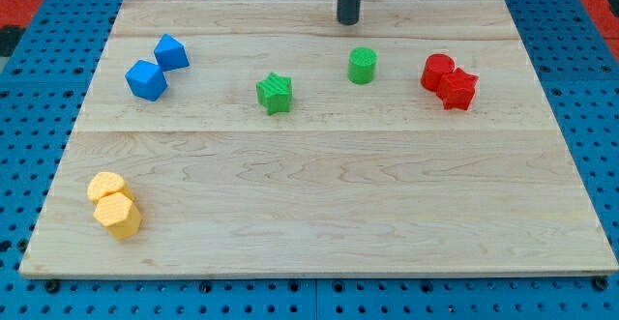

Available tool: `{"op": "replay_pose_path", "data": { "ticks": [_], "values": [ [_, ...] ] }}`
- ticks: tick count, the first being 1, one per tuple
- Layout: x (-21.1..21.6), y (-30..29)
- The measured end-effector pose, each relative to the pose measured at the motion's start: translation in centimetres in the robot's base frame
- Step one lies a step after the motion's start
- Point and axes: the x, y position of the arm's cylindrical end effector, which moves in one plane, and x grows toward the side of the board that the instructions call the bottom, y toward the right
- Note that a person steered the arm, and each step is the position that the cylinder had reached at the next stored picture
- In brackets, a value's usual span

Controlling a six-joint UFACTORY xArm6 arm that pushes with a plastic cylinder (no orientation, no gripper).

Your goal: Move the green circle to the top right of the green star

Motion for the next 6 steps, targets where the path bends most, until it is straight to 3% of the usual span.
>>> {"op": "replay_pose_path", "data": {
  "ticks": [1, 2, 3, 5, 6],
  "values": [
    [1.8, 5.6],
    [7.6, 6.3],
    [10.4, 2.3],
    [11.2, -5.9],
    [7.2, -0.1]
  ]
}}
